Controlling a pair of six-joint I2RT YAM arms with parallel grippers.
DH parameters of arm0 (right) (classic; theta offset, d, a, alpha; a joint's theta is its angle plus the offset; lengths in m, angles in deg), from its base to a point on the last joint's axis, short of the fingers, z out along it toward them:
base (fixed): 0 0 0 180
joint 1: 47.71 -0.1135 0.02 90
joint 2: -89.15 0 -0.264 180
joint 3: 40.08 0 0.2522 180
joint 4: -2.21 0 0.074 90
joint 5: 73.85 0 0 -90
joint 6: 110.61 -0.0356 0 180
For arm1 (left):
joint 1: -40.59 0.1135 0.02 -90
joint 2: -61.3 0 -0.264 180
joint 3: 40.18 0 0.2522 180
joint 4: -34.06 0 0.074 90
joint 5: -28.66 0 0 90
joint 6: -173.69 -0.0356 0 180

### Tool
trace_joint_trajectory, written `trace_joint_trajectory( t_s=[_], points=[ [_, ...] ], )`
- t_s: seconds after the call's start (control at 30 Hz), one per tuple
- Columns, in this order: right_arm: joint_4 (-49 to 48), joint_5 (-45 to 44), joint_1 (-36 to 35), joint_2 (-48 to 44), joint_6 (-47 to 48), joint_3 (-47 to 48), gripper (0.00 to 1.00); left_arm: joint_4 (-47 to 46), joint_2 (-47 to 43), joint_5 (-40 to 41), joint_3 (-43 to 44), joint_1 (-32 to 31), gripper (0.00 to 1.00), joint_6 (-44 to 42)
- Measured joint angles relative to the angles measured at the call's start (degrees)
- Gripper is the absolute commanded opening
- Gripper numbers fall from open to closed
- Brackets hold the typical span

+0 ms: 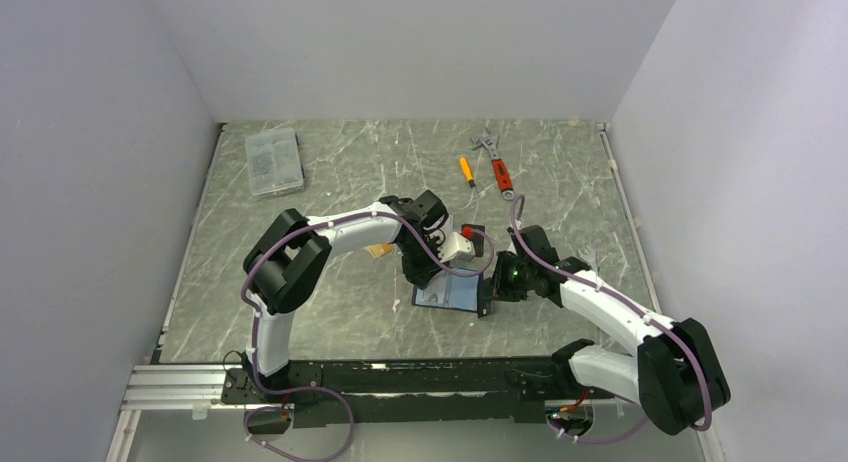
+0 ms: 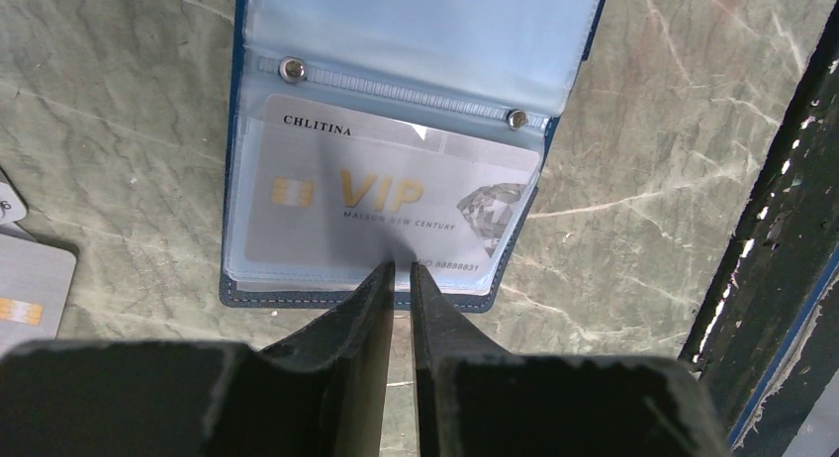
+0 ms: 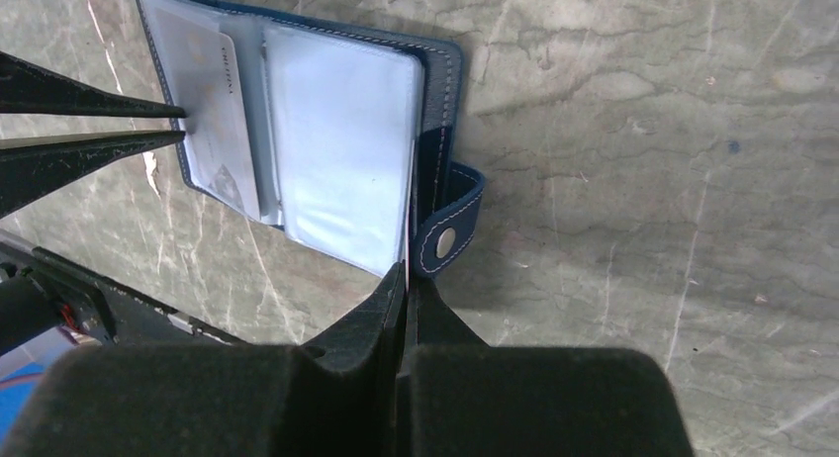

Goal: Put the credit cards into the card holder
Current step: Turn over the card slot in the card holder.

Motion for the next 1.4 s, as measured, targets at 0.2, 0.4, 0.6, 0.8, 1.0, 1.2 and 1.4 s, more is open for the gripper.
trace_joint_trajectory(
  t_s=[0.2,0.4,0.6,0.8,1.0,1.2,1.4],
  points=[
    [0.7,-1.5,0.0,-0.8,-0.3,0.0,0.0,0.0,0.0,0.0,0.0,0.0,0.18,0.0],
    [0.6,-1.4,0.1,-1.1,-0.4,-0.3,0.0,0.0,0.0,0.0,0.0,0.0,0.18,-0.2],
    [0.6,-1.2,0.1,-3.1,-0.4,-0.5,0.0,0.0,0.0,0.0,0.0,0.0,0.18,-0.2],
    [0.1,0.3,0.1,-3.5,-0.5,-0.5,0.0,0.1,0.0,0.0,0.1,0.0,0.18,-0.2],
    [-0.1,1.1,0.1,-2.2,-0.5,-0.6,0.0,0.1,0.0,0.0,0.1,0.0,0.17,-0.2],
    [0.1,0.8,0.1,-1.1,-0.5,-0.6,0.0,0.1,0.0,0.0,0.1,0.0,0.17,-0.2],
    [0.1,0.0,0.1,-1.1,-0.9,-0.7,0.0,0.1,0.0,0.0,0.1,0.0,0.17,-0.2]
  ],
)
